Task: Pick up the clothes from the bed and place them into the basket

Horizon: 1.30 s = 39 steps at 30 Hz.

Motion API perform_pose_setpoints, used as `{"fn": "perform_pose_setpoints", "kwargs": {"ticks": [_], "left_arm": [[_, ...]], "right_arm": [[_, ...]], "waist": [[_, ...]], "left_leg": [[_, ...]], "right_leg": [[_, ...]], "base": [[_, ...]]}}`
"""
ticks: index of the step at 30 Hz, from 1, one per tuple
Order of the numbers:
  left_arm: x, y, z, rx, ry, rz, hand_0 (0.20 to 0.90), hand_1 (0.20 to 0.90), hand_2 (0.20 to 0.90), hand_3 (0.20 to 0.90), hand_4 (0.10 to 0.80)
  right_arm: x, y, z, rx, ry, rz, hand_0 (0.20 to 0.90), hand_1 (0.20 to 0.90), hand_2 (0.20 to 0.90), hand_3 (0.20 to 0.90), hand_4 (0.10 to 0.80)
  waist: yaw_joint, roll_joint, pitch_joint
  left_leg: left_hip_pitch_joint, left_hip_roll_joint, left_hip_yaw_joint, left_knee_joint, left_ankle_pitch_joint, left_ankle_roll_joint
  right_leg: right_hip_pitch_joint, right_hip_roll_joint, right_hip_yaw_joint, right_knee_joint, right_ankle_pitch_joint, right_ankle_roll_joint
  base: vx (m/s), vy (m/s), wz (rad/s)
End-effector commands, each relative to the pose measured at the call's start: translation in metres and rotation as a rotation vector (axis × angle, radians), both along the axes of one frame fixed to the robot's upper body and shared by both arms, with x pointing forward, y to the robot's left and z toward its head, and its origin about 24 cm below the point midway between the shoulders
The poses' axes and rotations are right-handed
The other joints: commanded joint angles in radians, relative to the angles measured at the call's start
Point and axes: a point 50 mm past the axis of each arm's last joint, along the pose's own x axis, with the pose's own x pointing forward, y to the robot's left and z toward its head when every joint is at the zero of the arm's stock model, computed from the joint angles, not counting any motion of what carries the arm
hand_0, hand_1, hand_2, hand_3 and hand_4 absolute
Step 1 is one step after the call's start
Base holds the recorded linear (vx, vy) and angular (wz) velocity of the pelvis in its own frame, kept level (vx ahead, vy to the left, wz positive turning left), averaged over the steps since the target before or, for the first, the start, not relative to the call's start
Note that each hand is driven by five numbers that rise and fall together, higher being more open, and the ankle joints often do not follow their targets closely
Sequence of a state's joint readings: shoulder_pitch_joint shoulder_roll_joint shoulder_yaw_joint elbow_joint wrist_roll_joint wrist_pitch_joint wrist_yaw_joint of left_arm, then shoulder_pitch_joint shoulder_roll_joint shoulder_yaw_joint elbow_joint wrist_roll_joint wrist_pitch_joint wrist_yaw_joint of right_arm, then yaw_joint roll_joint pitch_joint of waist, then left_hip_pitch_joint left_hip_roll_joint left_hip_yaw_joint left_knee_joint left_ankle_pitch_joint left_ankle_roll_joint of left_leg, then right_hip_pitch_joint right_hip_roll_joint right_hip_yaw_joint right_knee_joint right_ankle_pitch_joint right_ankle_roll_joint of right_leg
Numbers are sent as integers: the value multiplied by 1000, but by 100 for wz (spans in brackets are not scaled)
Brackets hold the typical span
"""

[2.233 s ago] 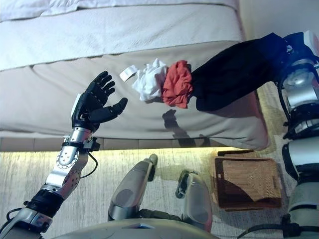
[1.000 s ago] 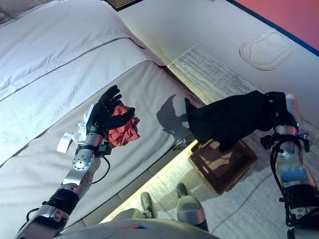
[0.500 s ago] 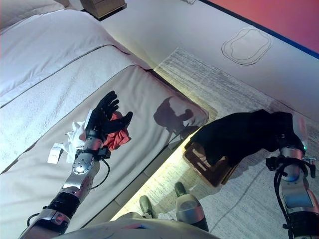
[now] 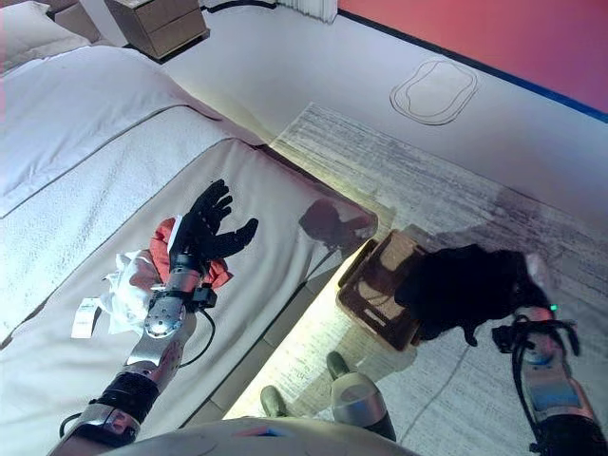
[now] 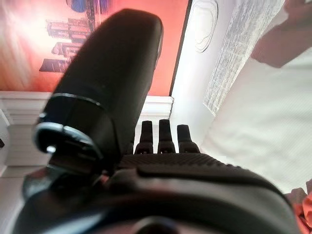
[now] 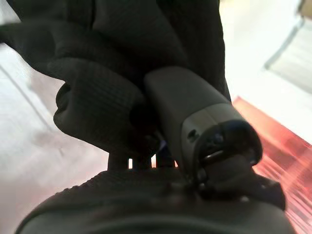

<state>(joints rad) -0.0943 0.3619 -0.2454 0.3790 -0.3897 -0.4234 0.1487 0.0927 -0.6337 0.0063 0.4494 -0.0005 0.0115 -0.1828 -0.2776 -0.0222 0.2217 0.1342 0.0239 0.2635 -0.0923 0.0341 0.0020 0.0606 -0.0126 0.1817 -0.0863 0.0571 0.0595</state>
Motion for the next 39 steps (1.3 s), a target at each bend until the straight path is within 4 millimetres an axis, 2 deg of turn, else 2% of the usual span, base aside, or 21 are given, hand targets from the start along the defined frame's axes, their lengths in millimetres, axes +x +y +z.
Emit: {"fn": "perform_pose_setpoints", "kwargs": {"ticks": [1,7,11,15,16,20,34,37,39], "left_arm": [[26,-9,38,37,-178,-66,900,900,900,900,800],[30,-20,34,20,-173,-112,900,900,900,900,800],[31,-22,32,15,-167,-125,900,900,900,900,800],[31,-20,29,16,-157,-131,900,900,900,900,800],[30,-20,28,17,-155,-132,900,900,900,900,800],[30,-17,29,11,-160,-133,900,900,900,900,800],[27,-15,29,14,-168,-140,900,900,900,900,800],[28,-15,32,10,-172,-129,900,900,900,900,800],[29,-15,33,7,-173,-121,900,900,900,900,800]], "right_arm": [[47,1,40,27,-246,16,300,300,300,200,100],[70,16,24,81,-167,2,300,300,300,200,100],[72,18,12,94,-115,-28,300,300,300,200,100],[66,12,0,88,-45,-78,300,300,300,200,100],[64,9,-3,69,-31,-98,900,900,900,900,800],[53,-3,-10,-18,26,-190,900,900,900,900,800],[14,-23,-33,-51,168,-366,900,900,900,900,800],[18,-26,-28,-60,144,-358,900,900,900,900,800],[29,-23,-18,-69,93,-330,900,900,900,900,800]], "waist": [[71,2,-61],[116,22,-56],[138,28,-58],[158,31,-60],[162,31,-60],[174,35,-59],[182,29,-53],[187,26,-53],[190,25,-52]], "left_leg": [[23,-2,-43,25,-103,5],[16,-7,-71,25,-101,-1],[13,-10,-87,21,-98,-2],[13,-11,-102,16,-94,-2],[13,-12,-105,15,-93,-1],[10,-14,-120,14,-90,0],[14,-10,-134,10,-85,0],[18,-9,-141,10,-84,0],[19,-10,-148,11,-83,-1]], "right_leg": [[-55,21,-40,54,21,12],[-47,10,-67,46,20,8],[-41,5,-80,39,19,7],[-36,0,-93,35,19,6],[-34,0,-96,34,18,6],[-31,-2,-103,33,18,6],[-22,-3,-112,32,16,5],[-15,-3,-118,33,15,4],[-12,-3,-120,34,14,2]], "base": [[-9,-47,10],[-12,-22,15],[6,-16,17],[16,-25,14],[30,-23,15],[23,-17,8],[9,-4,2],[36,-9,1],[0,0,0]]}}
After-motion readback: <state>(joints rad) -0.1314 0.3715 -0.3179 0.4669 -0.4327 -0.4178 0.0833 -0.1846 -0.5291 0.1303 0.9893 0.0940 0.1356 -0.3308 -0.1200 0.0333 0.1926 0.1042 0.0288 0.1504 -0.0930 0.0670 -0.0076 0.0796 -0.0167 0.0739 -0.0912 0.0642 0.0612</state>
